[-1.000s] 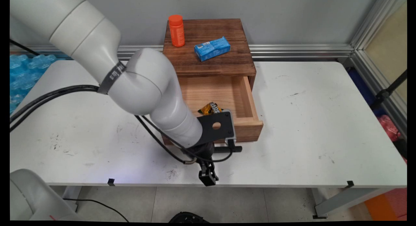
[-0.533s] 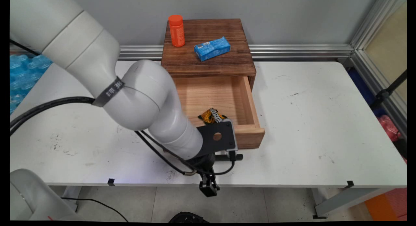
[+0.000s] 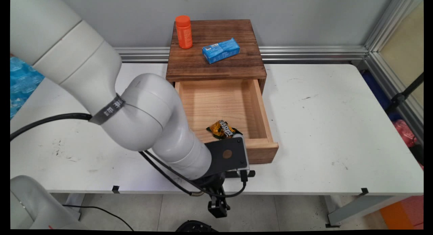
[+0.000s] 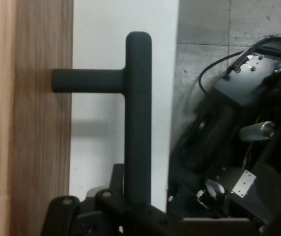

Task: Open the drawer

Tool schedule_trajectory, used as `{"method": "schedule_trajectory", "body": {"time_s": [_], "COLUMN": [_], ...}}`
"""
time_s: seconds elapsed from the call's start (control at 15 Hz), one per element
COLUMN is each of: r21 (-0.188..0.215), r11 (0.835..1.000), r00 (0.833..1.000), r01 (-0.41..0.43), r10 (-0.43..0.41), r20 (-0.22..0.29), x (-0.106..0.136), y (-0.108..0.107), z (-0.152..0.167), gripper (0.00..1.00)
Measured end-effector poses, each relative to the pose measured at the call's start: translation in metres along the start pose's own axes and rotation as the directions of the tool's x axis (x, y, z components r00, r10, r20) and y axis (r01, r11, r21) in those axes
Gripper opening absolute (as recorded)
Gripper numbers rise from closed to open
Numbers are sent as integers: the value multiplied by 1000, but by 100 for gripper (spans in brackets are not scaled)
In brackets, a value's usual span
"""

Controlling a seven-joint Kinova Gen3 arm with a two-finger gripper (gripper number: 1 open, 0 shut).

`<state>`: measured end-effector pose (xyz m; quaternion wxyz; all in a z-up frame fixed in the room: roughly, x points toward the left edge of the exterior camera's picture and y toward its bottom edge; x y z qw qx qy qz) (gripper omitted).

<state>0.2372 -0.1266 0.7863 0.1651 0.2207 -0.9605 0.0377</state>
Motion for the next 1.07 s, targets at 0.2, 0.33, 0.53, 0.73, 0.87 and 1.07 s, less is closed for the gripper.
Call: {"method": "schedule_trajectory", "body": {"time_s": [0.2,0.33,0.53,0.73,0.87,1.07], "r21": [-5,-8,-13,-18,-21,-23], "r11": [1000,1000,1000,1000,1000,1000], "r00": [1000,1000,1000,1000,1000,1000], "r01": [-1,-1,0,0,1,1], "r10": [1,1,0,0,-1,-1], "r20": [-1,-2,-1,-1,0,-1], "x": [0,0,-1,-2,-3,-5], "y": [6,9,14,18,20,21], "z": [0,-1,-1,-2,-3,-5], "gripper": [100,100,100,100,100,100]}}
